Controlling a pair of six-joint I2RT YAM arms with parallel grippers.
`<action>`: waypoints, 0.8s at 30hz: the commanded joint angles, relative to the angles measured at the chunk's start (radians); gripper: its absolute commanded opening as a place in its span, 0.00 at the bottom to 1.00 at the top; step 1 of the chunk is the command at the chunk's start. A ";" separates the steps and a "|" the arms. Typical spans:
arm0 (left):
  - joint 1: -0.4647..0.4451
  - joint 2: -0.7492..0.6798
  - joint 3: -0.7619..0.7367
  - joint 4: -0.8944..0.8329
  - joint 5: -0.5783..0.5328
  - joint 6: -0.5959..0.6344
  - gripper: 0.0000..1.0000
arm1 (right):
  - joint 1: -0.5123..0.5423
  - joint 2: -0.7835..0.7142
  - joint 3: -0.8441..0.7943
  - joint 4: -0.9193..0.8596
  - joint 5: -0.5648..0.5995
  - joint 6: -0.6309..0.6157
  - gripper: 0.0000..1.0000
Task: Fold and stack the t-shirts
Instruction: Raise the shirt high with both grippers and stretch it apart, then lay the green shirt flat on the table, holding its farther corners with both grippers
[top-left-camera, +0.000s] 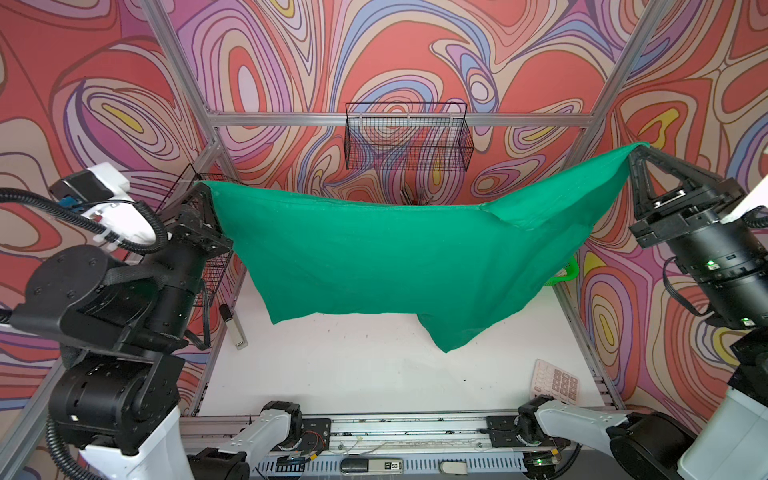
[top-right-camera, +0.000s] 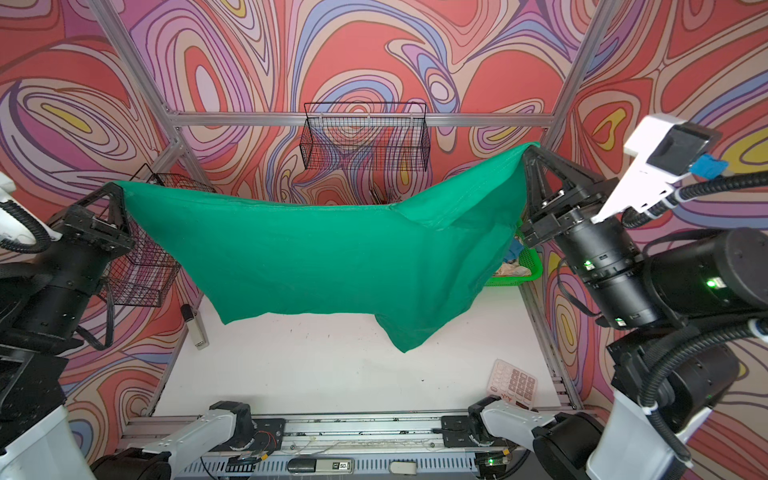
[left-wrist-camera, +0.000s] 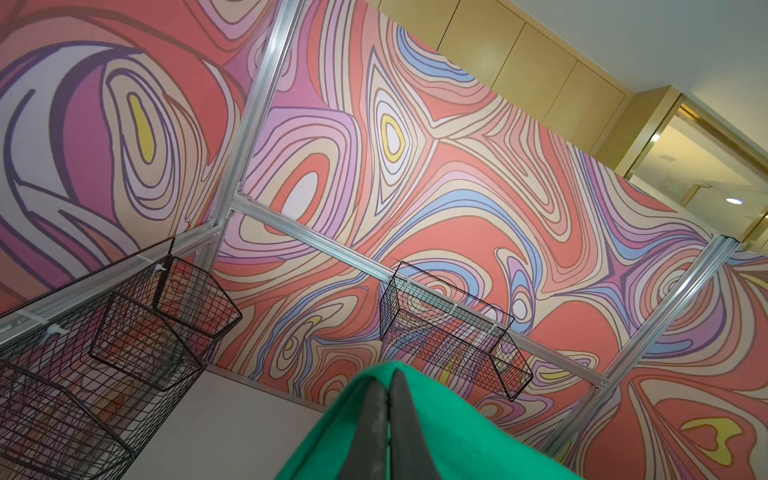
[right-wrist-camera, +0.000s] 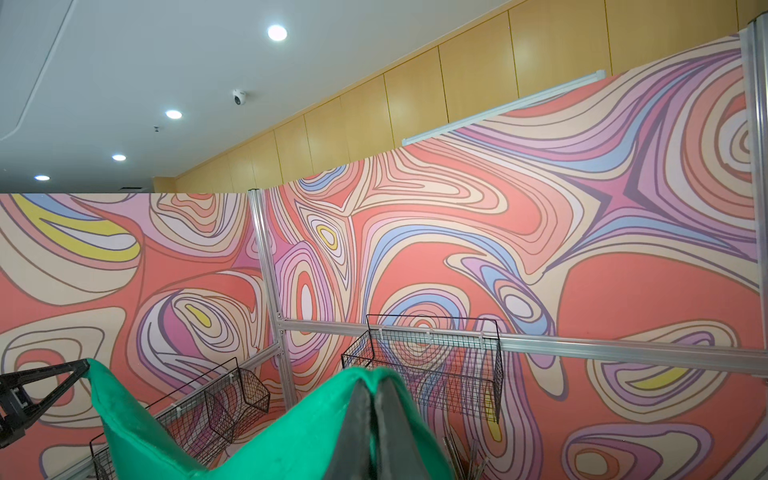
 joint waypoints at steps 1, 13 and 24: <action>-0.021 0.010 0.036 0.030 -0.038 0.043 0.00 | -0.004 0.001 0.020 0.012 0.039 -0.007 0.00; -0.038 0.265 -0.088 0.118 0.011 0.036 0.00 | -0.003 0.176 -0.186 0.046 0.488 -0.049 0.00; 0.002 0.644 -0.516 0.513 0.083 0.023 0.00 | -0.194 0.420 -0.810 0.440 0.371 0.083 0.00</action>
